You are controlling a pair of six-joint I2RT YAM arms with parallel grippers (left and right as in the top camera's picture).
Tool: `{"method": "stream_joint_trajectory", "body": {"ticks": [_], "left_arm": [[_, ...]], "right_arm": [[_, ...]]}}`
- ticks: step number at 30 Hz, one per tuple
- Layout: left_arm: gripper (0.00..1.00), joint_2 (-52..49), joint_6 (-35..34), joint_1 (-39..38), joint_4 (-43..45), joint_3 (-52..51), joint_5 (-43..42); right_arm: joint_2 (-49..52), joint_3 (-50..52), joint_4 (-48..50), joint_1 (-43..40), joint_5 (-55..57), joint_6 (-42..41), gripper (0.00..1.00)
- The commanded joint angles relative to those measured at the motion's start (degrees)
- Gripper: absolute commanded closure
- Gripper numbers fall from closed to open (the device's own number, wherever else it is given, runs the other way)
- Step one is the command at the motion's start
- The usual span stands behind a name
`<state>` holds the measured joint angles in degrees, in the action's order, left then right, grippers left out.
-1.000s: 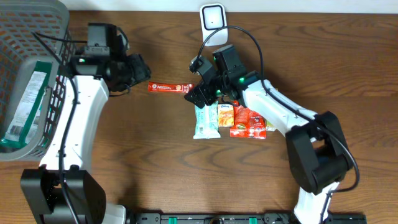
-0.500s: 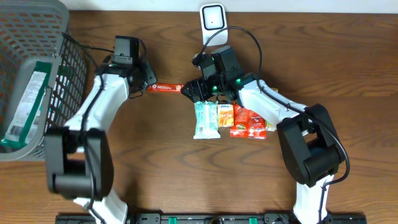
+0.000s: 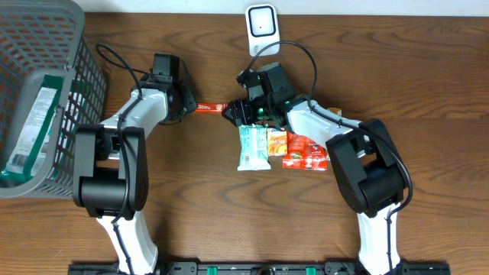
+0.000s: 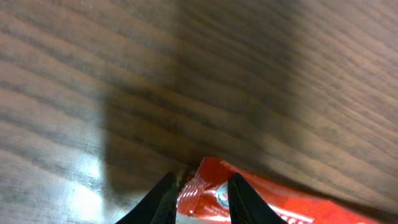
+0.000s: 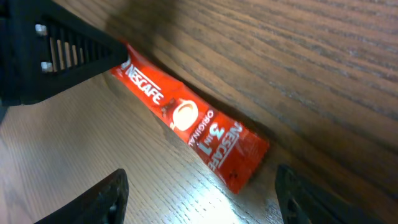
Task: Scan the item barcode
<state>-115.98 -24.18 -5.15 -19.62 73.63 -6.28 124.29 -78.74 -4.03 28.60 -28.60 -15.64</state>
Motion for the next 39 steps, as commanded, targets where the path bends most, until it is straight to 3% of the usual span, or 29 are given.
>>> {"method": "stream_joint_trajectory", "body": {"ticks": [1, 10, 17, 24, 35, 36, 39], "left_arm": [[0.71, -3.43, 0.07, -0.04, -0.61, -0.66, 0.76], [0.71, -3.93, 0.09, -0.04, -0.83, -0.66, 0.79], [0.71, -3.93, 0.07, -0.04, -0.85, -0.66, 0.76], [0.71, -3.93, 0.09, -0.04, -1.03, -0.66, 0.79], [0.71, -3.93, 0.09, -0.04, -1.25, -0.66, 0.79], [0.71, -3.93, 0.09, -0.04, -1.31, -0.66, 0.74], [0.71, -3.67, 0.50, -0.02, -1.22, -0.63, 0.76]], "right_arm": [[1.05, 0.00, 0.74, -1.25, -0.24, -1.64, 0.31], [4.55, 0.00, 5.70, -0.66, -4.39, -9.77, 0.37], [4.61, 0.00, 7.96, 0.13, -5.64, -10.29, 0.50], [4.61, 0.00, 6.97, 1.09, -5.60, -10.25, 0.54], [4.61, 0.00, 3.91, 1.25, -9.42, -9.27, 0.92], [4.61, 0.00, 3.06, 1.25, -9.40, -8.24, 0.99], [4.61, 0.00, 2.27, 1.22, -9.38, -6.14, 0.99]]}}
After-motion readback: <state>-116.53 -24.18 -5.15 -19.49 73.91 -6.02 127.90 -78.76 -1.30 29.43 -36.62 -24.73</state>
